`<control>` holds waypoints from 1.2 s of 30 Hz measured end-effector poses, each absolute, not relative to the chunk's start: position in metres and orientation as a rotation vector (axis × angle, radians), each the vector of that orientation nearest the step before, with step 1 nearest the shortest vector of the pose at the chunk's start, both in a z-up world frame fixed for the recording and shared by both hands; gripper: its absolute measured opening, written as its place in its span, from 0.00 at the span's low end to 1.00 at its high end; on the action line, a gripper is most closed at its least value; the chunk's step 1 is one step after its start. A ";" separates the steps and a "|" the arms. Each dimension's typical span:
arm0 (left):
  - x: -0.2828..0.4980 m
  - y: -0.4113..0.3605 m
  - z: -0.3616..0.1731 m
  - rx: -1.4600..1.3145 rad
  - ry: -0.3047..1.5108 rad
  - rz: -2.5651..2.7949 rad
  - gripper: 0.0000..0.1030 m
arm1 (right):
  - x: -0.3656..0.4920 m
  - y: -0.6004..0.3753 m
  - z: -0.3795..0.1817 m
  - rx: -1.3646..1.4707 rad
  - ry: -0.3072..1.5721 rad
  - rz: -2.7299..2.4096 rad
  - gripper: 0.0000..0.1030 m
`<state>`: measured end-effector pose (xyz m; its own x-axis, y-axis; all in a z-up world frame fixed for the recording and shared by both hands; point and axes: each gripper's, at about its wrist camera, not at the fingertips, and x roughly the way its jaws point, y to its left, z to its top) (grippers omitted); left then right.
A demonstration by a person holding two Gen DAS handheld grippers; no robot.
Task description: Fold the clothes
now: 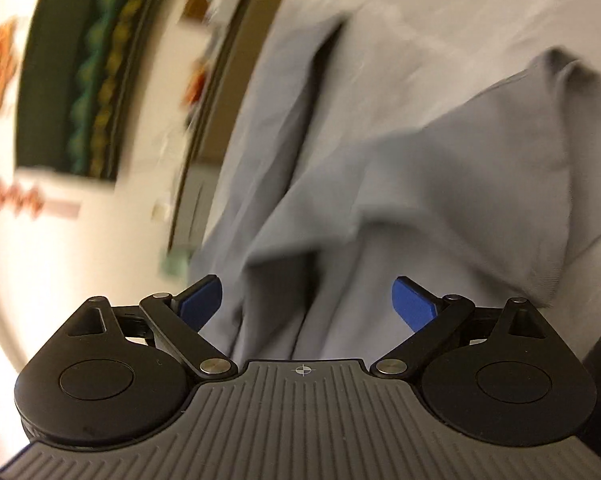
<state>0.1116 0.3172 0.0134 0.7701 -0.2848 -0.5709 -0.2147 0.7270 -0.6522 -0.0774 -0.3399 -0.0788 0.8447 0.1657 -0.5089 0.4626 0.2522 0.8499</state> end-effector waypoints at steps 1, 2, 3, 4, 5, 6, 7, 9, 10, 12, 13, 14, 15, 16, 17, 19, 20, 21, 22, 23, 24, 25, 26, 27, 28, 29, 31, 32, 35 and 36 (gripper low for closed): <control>0.111 0.318 0.013 -0.764 0.707 -0.033 0.74 | -0.072 -0.345 -0.077 1.301 0.545 -0.260 0.92; 0.110 0.318 0.012 -0.759 0.713 -0.029 0.75 | -0.067 -0.350 -0.076 1.279 0.534 -0.308 0.91; 0.111 0.319 0.010 -0.755 0.724 -0.030 0.75 | -0.057 -0.356 -0.077 1.254 0.540 -0.347 0.82; 0.111 0.319 0.009 -0.751 0.736 -0.035 0.75 | -0.047 -0.365 -0.079 1.225 0.566 -0.359 0.69; 0.110 0.320 0.008 -0.746 0.741 -0.032 0.75 | -0.036 -0.371 -0.079 1.202 0.598 -0.349 0.23; 0.108 0.321 0.007 -0.740 0.741 -0.023 0.75 | -0.024 -0.375 -0.079 1.180 0.630 -0.333 0.03; 0.106 0.322 0.006 -0.734 0.741 -0.013 0.75 | -0.016 -0.372 -0.063 1.099 0.615 -0.316 0.02; 0.100 0.330 0.009 -0.742 0.714 0.014 0.75 | -0.015 -0.350 -0.010 0.838 0.485 -0.263 0.00; 0.097 0.335 0.011 -0.750 0.696 0.028 0.75 | -0.024 -0.331 0.024 0.672 0.372 -0.214 0.00; 0.091 0.345 0.012 -0.772 0.680 0.052 0.75 | -0.043 -0.301 0.079 0.429 0.186 -0.137 0.00; 0.090 0.348 0.011 -0.784 0.681 0.061 0.75 | -0.048 -0.302 0.082 0.452 0.171 -0.148 0.00; 0.089 0.350 0.010 -0.794 0.684 0.068 0.75 | -0.050 -0.309 0.078 0.502 0.179 -0.175 0.00; 0.088 0.351 0.009 -0.799 0.688 0.071 0.75 | -0.049 -0.321 0.060 0.574 0.224 -0.221 0.00; 0.087 0.351 0.008 -0.800 0.694 0.073 0.75 | -0.045 -0.336 0.035 0.659 0.290 -0.278 0.00; 0.086 0.351 0.008 -0.792 0.700 0.074 0.75 | -0.047 -0.348 0.012 0.760 0.327 -0.301 0.00; 0.081 0.350 0.006 -0.775 0.712 0.070 0.75 | -0.056 -0.370 -0.029 0.983 0.365 -0.306 0.00; 0.077 0.349 0.004 -0.776 0.718 0.065 0.75 | -0.060 -0.380 -0.050 1.094 0.384 -0.307 0.00; 0.074 0.349 0.003 -0.783 0.721 0.055 0.75 | -0.065 -0.391 -0.070 1.206 0.402 -0.308 0.00; 0.071 0.350 0.003 -0.796 0.723 0.043 0.75 | -0.067 -0.394 -0.070 1.189 0.404 -0.328 0.00; 0.068 0.350 0.002 -0.808 0.724 0.030 0.77 | -0.066 -0.391 -0.058 1.097 0.404 -0.362 0.00; 0.065 0.349 0.001 -0.819 0.728 0.019 0.78 | -0.065 -0.388 -0.053 1.051 0.410 -0.378 0.01; 0.062 0.348 0.000 -0.828 0.732 0.010 0.81 | -0.063 -0.385 -0.051 1.033 0.416 -0.382 0.04; 0.059 0.346 -0.001 -0.838 0.737 0.000 0.83 | -0.061 -0.384 -0.054 1.049 0.431 -0.378 0.09; 0.055 0.343 -0.002 -0.837 0.747 -0.003 0.83 | -0.059 -0.385 -0.058 1.084 0.449 -0.369 0.10; 0.050 0.339 -0.002 -0.829 0.748 0.002 0.83 | -0.059 -0.384 -0.062 1.102 0.472 -0.369 0.13; 0.045 0.336 -0.001 -0.821 0.742 0.009 0.83 | -0.056 -0.380 -0.061 1.083 0.491 -0.385 0.22; 0.035 0.336 0.004 -0.809 0.708 0.051 0.83 | -0.047 -0.358 -0.042 0.870 0.500 -0.452 0.37; 0.032 0.339 0.005 -0.810 0.687 0.079 0.85 | -0.048 -0.342 -0.029 0.729 0.485 -0.481 0.42; 0.025 0.350 0.009 -0.836 0.646 0.143 0.85 | -0.057 -0.280 0.008 0.286 0.387 -0.497 0.59; 0.024 0.353 0.009 -0.854 0.643 0.151 0.85 | -0.058 -0.259 0.015 0.194 0.367 -0.432 0.67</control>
<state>0.0240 0.3527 0.0088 0.8020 -0.1260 -0.5838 -0.3722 0.6592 -0.6535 -0.0579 -0.2592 0.0148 0.8443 -0.3718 -0.3860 0.4407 0.8914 0.1053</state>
